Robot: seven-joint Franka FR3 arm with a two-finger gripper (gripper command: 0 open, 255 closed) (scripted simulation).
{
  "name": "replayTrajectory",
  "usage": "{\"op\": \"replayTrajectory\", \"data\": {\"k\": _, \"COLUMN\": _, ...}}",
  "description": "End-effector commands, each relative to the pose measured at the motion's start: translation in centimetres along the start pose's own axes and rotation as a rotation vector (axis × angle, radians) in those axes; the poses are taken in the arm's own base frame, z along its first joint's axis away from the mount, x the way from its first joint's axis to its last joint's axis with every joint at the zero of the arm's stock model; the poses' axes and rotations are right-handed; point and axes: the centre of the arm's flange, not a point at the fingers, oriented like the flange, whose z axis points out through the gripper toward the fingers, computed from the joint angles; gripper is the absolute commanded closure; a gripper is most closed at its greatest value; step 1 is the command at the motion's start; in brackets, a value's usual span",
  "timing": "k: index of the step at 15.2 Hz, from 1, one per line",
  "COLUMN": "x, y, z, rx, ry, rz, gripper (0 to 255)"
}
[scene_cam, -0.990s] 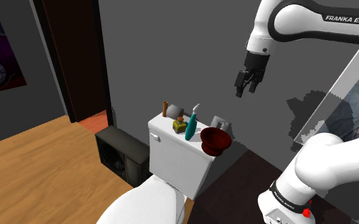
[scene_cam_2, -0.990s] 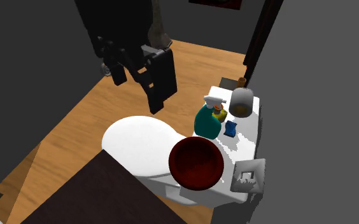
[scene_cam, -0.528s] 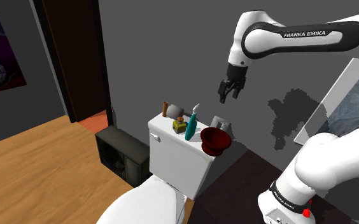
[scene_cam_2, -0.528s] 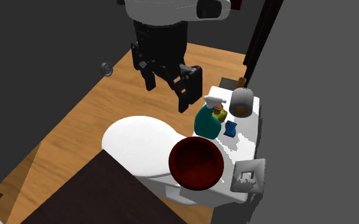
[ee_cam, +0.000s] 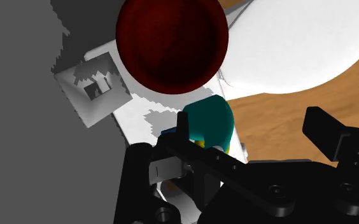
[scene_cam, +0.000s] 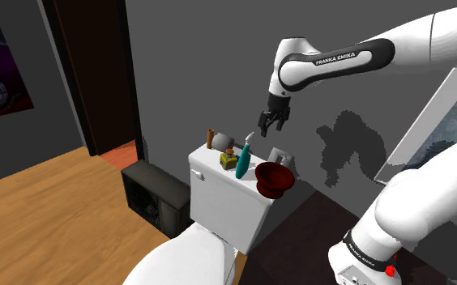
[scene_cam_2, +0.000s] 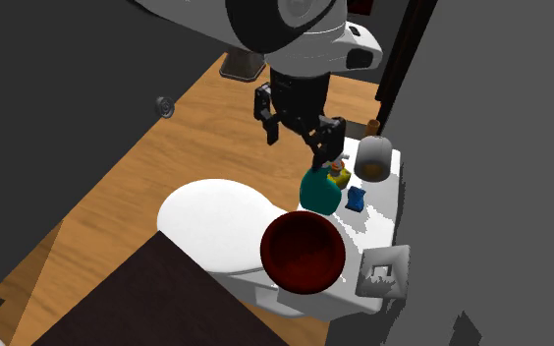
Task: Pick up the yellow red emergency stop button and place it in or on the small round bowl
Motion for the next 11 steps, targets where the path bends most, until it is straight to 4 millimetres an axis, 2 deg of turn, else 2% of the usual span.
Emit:
{"op": "replayTrajectory", "data": {"k": 1, "x": 2.5, "y": -0.1, "z": 2.0, "rx": 0.001, "ry": 0.004, "rz": -0.006, "gripper": 0}}
{"op": "replayTrajectory", "data": {"k": 11, "x": 12.5, "y": -0.2, "z": 10.4, "rx": 0.004, "ry": 0.017, "rz": -0.032, "gripper": 0}}
